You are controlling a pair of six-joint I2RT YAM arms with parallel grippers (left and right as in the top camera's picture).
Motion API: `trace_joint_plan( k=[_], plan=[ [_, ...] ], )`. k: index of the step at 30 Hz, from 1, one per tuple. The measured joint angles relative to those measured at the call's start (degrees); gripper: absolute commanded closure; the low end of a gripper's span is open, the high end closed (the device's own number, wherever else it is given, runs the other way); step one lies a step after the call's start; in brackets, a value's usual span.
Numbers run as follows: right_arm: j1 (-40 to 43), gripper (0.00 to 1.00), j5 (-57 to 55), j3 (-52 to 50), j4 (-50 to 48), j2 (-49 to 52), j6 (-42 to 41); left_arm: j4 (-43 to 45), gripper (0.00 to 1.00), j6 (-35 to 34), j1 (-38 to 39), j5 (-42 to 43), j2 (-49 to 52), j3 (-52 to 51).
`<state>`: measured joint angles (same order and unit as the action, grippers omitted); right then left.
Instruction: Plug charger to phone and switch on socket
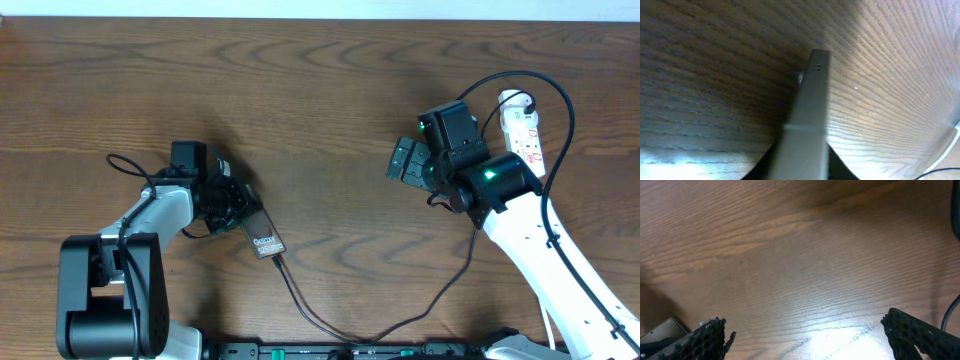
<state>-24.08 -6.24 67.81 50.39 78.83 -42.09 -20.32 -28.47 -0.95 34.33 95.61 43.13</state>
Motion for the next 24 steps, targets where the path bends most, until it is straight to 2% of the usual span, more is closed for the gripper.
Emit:
trace_joint_plan(
  k=[24],
  plan=[
    [0.0,0.01,0.0,0.0,0.3,0.0,0.0,-1.9,0.66,0.0,0.0,1.2,-0.4,0.0]
  ],
)
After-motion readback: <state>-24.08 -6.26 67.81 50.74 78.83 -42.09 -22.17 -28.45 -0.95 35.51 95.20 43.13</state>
